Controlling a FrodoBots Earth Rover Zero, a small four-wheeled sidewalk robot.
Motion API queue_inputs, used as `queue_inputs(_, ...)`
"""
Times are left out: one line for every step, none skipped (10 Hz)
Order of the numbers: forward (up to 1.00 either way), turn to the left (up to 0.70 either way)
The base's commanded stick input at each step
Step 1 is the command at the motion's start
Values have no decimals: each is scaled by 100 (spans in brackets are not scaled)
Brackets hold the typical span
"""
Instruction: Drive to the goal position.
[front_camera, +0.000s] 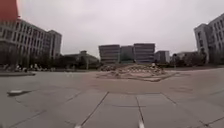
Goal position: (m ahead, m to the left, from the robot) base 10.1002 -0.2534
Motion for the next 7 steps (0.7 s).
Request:
queue_inputs(70, 1)
queue_inputs(70, 6)
queue_inputs(70, 14)
queue_inputs(70, 14)
queue_inputs(70, 14)
queue_inputs(70, 14)
queue_inputs(70, 14)
